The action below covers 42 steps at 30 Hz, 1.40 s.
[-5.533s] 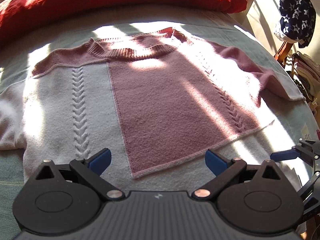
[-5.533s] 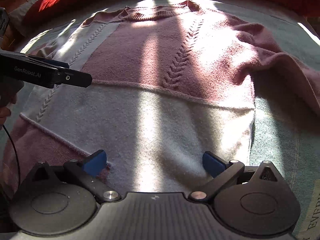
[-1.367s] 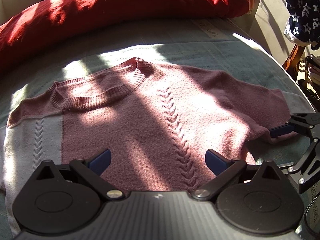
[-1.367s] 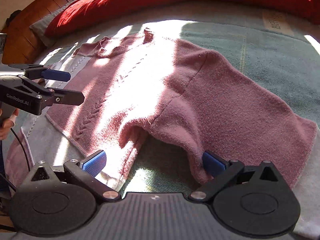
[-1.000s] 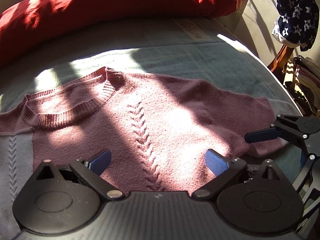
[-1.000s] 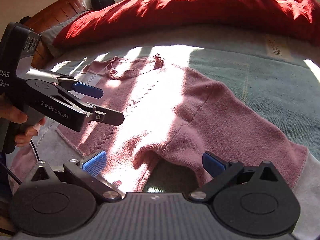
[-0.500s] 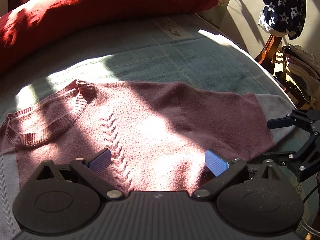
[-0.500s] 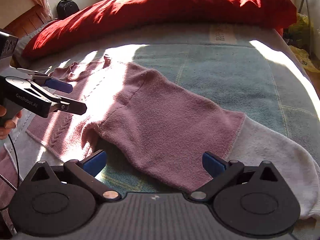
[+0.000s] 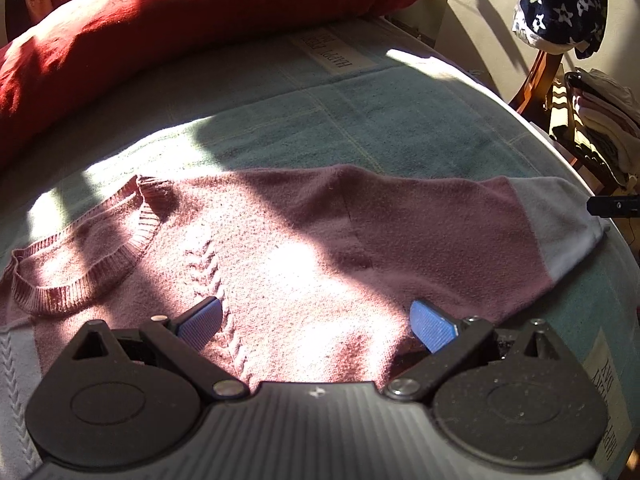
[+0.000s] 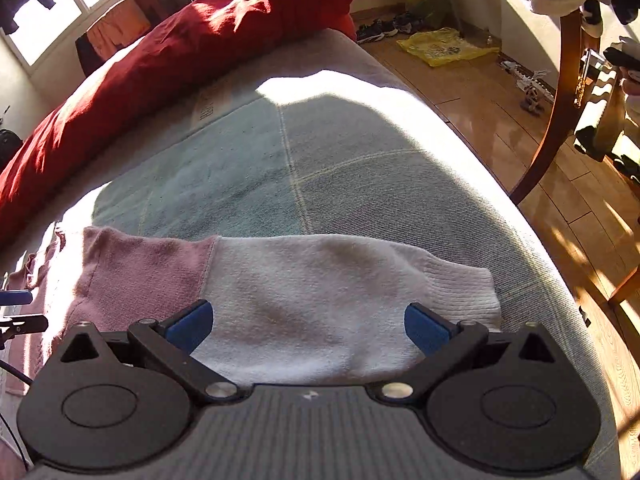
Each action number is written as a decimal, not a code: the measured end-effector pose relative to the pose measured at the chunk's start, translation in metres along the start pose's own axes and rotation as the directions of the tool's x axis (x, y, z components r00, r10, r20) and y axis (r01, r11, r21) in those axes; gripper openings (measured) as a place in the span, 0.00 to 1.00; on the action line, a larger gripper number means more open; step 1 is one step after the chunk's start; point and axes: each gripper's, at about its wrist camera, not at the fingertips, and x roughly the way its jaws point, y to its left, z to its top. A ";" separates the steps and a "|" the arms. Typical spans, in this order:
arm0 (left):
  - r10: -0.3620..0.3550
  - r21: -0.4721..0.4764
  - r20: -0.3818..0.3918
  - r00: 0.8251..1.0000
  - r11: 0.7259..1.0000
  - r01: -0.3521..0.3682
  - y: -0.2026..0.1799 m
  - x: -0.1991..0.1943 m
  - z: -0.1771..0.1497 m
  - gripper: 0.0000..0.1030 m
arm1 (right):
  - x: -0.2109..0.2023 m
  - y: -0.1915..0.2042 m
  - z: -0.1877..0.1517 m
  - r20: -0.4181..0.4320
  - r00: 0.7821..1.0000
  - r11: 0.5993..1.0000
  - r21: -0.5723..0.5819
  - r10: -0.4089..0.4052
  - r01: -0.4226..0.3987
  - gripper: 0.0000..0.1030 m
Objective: Fold clothes
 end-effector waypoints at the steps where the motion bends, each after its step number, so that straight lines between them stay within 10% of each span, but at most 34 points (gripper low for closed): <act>1: -0.002 0.006 -0.003 1.000 1.000 0.002 -0.002 0.002 0.001 0.97 | 0.003 -0.004 0.002 0.005 1.000 0.999 0.025 0.025 -0.025 1.00; 12: 0.031 0.012 -0.026 0.999 0.999 -0.031 -0.005 0.003 0.004 0.97 | 0.016 -0.015 0.013 -0.036 0.988 0.987 -0.057 -0.150 0.148 1.00; 28: 0.086 -0.049 -0.020 0.996 0.995 -0.087 0.047 -0.022 -0.058 0.97 | 0.067 0.220 -0.025 -0.067 0.992 0.859 -0.496 0.108 -0.127 1.00; 34: 0.090 -0.078 -0.016 0.996 0.993 -0.091 0.082 -0.048 -0.086 0.97 | 0.093 0.247 -0.046 -0.068 0.996 0.781 -0.624 -0.052 -0.002 1.00; 42: 0.091 -0.098 -0.029 0.995 0.991 -0.093 0.107 -0.059 -0.110 0.97 | 0.056 0.246 -0.048 -0.040 0.994 0.798 -0.600 -0.102 0.058 1.00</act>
